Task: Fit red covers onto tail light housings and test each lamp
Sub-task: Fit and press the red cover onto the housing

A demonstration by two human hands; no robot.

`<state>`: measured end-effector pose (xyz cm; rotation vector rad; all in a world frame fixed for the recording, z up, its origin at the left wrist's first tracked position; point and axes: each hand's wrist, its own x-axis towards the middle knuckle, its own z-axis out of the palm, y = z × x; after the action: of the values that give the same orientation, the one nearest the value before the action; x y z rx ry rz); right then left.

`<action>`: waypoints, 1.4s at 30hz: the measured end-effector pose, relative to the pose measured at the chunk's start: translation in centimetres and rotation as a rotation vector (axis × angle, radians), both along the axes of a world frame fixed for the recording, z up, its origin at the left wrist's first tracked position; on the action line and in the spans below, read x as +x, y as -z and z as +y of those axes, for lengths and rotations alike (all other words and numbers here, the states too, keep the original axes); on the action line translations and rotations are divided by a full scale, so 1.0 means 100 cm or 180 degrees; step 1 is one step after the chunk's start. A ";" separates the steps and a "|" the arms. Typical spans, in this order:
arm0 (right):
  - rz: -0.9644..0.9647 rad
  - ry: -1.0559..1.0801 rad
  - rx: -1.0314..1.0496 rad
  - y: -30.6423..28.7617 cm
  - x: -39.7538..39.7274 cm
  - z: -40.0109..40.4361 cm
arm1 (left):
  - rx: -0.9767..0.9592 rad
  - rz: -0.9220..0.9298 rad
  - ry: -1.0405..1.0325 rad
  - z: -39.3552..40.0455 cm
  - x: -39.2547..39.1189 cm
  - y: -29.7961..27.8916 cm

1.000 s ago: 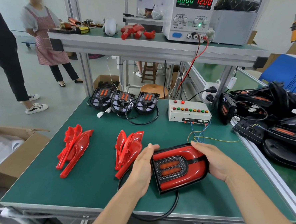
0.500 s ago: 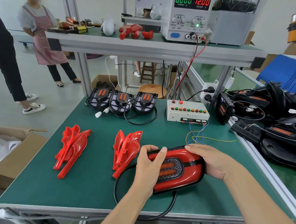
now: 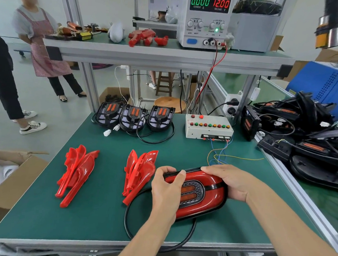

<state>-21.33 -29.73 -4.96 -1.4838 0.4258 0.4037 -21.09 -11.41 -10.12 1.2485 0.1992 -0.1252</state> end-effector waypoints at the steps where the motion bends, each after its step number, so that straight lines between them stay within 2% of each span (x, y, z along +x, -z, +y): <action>1: -0.0016 0.0019 0.0029 0.001 0.000 0.000 | -0.0001 0.0001 0.0003 0.000 0.000 0.000; 7: -0.0059 0.0127 0.0008 0.003 0.000 0.003 | 0.0236 -0.0134 -0.0130 -0.002 -0.001 -0.002; 14: -0.0103 0.0282 -0.0018 0.008 0.000 0.004 | 0.0077 0.0016 -0.0031 -0.001 0.000 -0.004; 42: -0.0279 0.0552 -0.0241 0.020 0.005 0.007 | 0.0067 0.0153 0.0053 0.000 0.012 0.000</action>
<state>-20.82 -29.01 -6.92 -1.5184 0.5001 0.1863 -19.93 -11.40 -10.09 1.2692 0.2322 -0.1679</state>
